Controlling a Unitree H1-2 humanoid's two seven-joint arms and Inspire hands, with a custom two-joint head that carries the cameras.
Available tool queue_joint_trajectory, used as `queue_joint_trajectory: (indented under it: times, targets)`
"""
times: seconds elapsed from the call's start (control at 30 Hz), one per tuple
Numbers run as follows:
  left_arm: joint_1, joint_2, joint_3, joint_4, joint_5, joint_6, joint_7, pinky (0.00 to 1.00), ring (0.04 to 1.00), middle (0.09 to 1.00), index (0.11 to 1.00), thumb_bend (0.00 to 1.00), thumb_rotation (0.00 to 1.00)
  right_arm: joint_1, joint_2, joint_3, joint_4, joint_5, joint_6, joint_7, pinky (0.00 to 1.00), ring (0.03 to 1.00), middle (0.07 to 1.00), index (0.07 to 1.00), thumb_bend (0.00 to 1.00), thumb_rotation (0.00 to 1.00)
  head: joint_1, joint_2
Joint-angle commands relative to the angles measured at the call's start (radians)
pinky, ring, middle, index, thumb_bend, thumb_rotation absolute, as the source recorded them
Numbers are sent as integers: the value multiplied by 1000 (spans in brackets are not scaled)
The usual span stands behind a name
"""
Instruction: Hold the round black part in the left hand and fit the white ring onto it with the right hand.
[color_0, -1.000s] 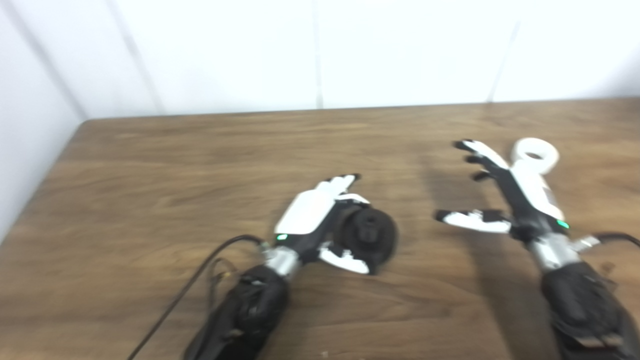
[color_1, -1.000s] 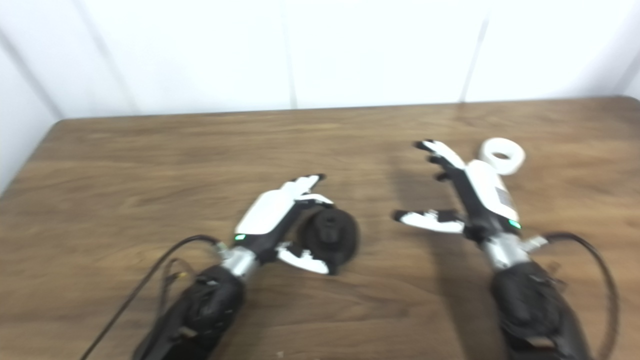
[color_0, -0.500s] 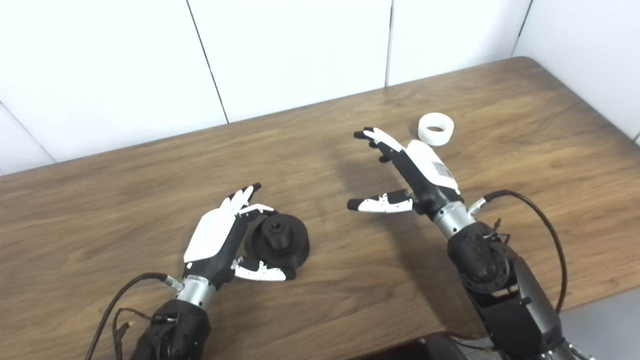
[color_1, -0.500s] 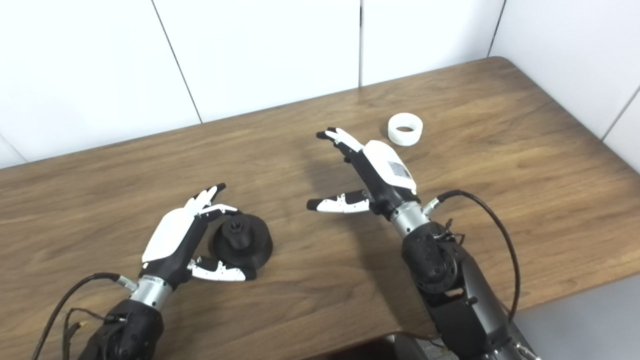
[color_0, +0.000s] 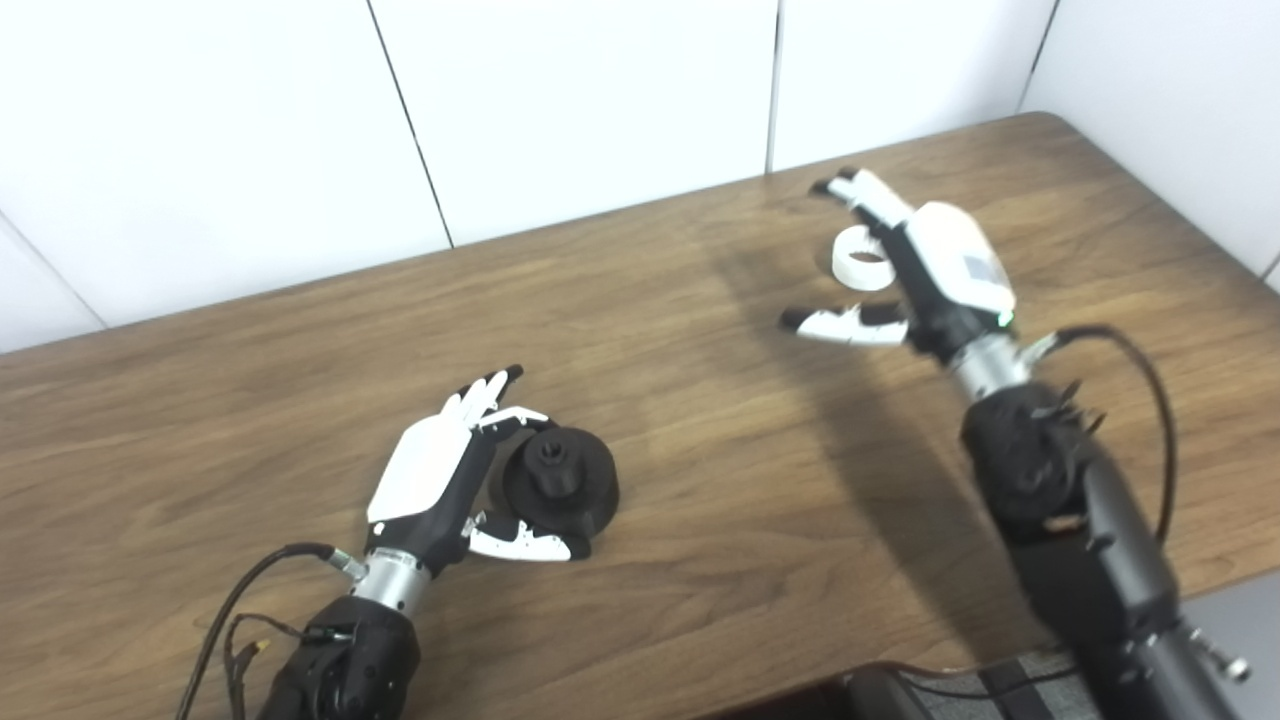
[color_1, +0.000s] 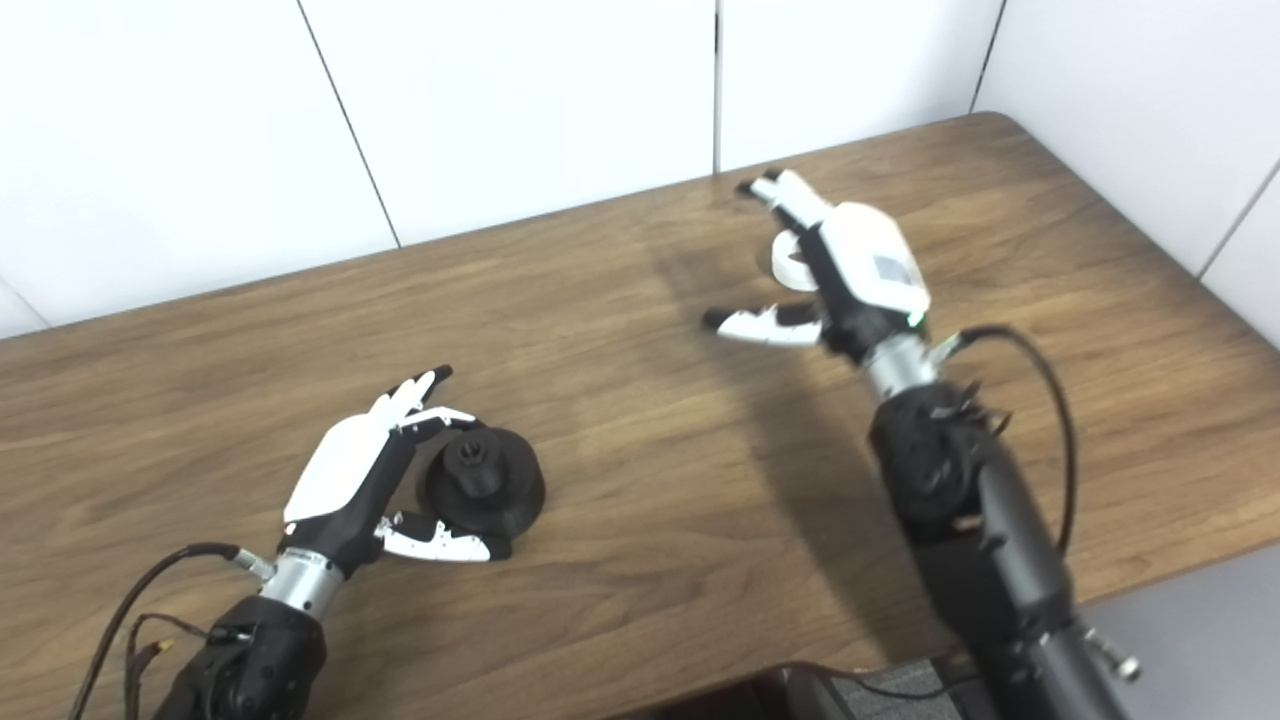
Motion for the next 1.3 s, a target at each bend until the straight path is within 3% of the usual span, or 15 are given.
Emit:
queue_joint_trajectory:
  times: [0.0,0.13,0.27,0.5,0.67,0.8,0.97,1.27]
  targets:
    - [-23,0,9,9,-4,-18,4,1000,1000,1000,625,948,307,-62,-45,-17,14,-5,7,-5,730,890,944,869,782,398,0,-1]
    - [-18,1,9,14,1,-28,6,1000,1000,1000,627,949,323,-108,-111,-14,68,-8,18,9,676,881,955,870,905,407,-3,-3]
    - [-17,-2,9,23,6,-43,19,1000,1000,1000,625,942,332,-141,-142,-2,89,-35,47,13,668,868,948,869,925,442,0,-5]
    - [-18,-1,11,21,7,-39,17,1000,1000,1000,622,944,320,-193,-185,34,157,-61,116,71,713,892,954,876,966,561,8,-4]
    - [-20,-2,14,21,4,-38,15,1000,1000,1000,621,948,316,-226,-209,67,207,-40,168,167,825,971,997,920,1000,658,13,-5]
    - [-22,-3,15,20,3,-41,14,1000,1000,1000,619,947,342,-251,-208,80,257,-17,188,194,845,992,1000,923,1000,637,14,-5]
    - [-22,-4,14,18,4,-44,15,1000,1000,1000,618,940,341,-284,-227,129,318,-17,203,235,858,998,1000,946,1000,686,20,-3]
    - [-21,-5,15,12,3,-38,9,1000,1000,1000,616,949,350,-298,-239,168,363,11,233,274,869,1000,1000,951,1000,667,29,-2]
